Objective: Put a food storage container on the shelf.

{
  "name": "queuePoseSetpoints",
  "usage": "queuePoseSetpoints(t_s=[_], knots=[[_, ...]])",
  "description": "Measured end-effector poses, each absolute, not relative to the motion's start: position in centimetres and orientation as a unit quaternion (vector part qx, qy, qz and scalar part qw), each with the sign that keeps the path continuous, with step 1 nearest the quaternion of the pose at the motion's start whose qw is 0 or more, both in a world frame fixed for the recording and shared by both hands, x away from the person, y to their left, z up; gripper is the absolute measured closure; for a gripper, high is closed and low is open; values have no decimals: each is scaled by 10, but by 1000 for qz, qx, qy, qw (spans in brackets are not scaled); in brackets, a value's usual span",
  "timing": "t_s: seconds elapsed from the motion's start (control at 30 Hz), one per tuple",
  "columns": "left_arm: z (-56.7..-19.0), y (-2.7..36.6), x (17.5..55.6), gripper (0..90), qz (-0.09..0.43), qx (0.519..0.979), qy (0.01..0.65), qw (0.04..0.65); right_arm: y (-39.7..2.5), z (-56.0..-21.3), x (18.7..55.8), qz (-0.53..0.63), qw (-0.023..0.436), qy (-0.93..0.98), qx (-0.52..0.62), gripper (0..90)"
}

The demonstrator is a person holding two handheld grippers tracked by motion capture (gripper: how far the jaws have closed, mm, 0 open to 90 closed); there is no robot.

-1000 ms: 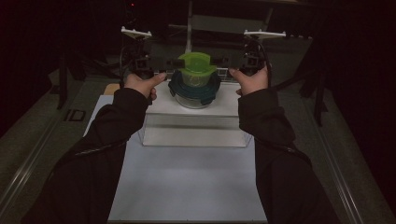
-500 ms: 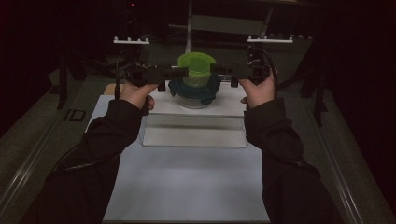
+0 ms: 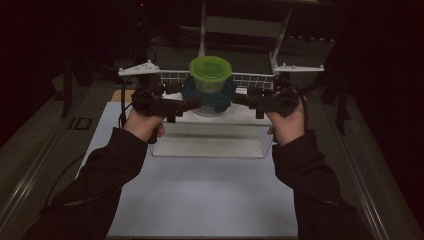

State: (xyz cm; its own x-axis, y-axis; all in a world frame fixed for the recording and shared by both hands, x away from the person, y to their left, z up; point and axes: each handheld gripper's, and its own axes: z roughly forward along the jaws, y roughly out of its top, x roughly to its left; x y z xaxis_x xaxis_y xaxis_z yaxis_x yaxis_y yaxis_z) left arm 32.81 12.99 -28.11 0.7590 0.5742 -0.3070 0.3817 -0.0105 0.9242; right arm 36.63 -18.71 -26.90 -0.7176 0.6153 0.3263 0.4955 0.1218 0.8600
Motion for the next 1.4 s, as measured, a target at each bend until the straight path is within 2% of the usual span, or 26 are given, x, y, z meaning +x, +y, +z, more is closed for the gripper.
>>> queuePoseSetpoints(t_s=[0.5, 0.73, 1.1, 1.4], knots=[[-336, 132, 296, 25, 80, 727, 324, 600, -208, -333, 329, 543, 58, 758, 357, 200], [-355, 131, 279, 25, 98, 740, 304, 593, -217, -358, 317, 554, 62, 751, 354, 200], [-403, 126, 258, 25, 72, 759, 295, 576, -229, -399, 301, 549, 56, 750, 365, 199], [-437, 128, 245, 25, 70, 768, 297, 563, -236, -440, 293, 536, 49, 750, 384, 198]])
